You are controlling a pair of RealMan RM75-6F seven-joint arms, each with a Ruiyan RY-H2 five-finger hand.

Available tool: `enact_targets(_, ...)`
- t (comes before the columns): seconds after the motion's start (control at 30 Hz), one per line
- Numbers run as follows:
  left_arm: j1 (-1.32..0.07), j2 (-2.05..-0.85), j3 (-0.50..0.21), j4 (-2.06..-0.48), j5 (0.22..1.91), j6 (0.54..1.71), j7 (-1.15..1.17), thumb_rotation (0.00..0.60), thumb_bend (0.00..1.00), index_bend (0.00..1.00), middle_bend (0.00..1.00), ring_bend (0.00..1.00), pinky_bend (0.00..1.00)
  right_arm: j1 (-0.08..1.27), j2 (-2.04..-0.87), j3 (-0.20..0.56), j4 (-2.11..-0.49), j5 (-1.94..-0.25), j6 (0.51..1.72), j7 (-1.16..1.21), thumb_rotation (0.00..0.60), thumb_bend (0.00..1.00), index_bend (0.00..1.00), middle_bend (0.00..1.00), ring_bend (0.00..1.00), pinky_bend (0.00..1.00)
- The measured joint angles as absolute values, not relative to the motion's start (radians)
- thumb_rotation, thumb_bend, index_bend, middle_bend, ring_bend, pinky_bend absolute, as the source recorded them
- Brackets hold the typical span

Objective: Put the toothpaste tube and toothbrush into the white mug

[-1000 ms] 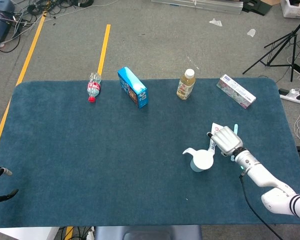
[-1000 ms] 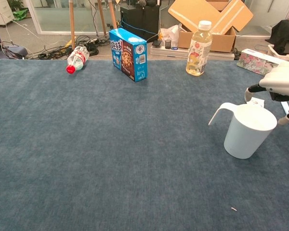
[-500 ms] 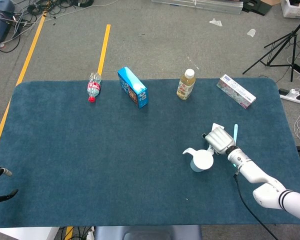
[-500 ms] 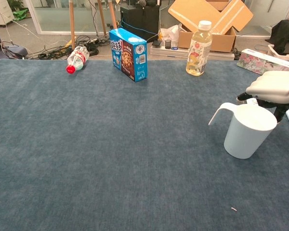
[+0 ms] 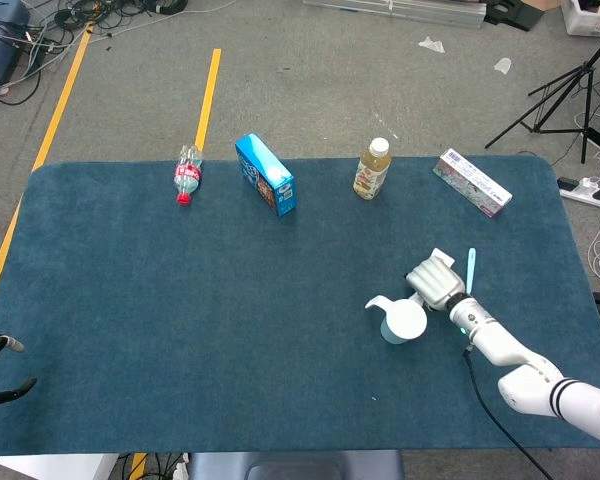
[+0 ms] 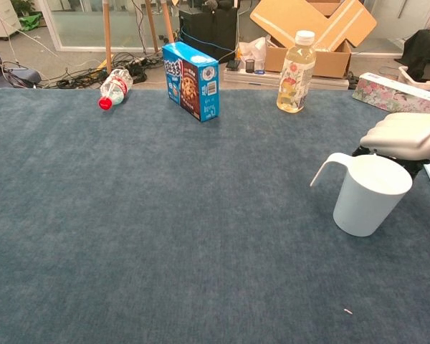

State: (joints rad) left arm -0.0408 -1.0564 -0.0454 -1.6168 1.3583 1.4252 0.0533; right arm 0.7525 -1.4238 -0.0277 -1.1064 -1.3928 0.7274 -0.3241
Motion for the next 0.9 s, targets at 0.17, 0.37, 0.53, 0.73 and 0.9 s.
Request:
enact_targets(0.17,-0.041,-1.057,-0.045,-1.617,1.359,1.426,0.053,0.6,0.0,0.43,0.4,0.31,0.35,0.752,-1.429,-0.023,-1.103,-1.382,0.719,-0.335,0.6,0.25,0.58,1.0,1.0,1.0)
enact_targets(0.37,-0.04,-1.056,-0.045,-1.617,1.359,1.427,0.051,0.6,0.0,0.43,0.4,0.31,0.35,0.75,-1.437,-0.018,-1.096,-1.369,0.71,-0.346,0.6,0.28,0.65,1.0,1.0,1.0)
enact_targets(0.53,-0.04,-1.056,-0.046,-1.614,1.359,1.426,0.047,0.6,0.0,0.43,0.4,0.31,0.35,0.745,-1.435,-0.012,-1.1,-1.362,0.716,-0.337,0.6,0.28,0.68,1.0,1.0,1.0)
enact_targets(0.73,-0.04,-1.055,-0.045,-1.616,1.362,1.427,0.047,0.6,0.0,0.43,0.4,0.31,0.35,0.731,-1.421,0.001,-1.109,-1.362,0.75,-0.295,0.6,0.29,0.7,1.0,1.0,1.0)
enact_targets(0.9,-0.041,-1.056,-0.045,-1.615,1.36,1.424,0.05,0.6,0.0,0.43,0.4,0.31,0.35,0.714,-1.393,0.018,-1.123,-1.367,0.8,-0.25,0.6,0.31,0.71,1.0,1.0,1.0)
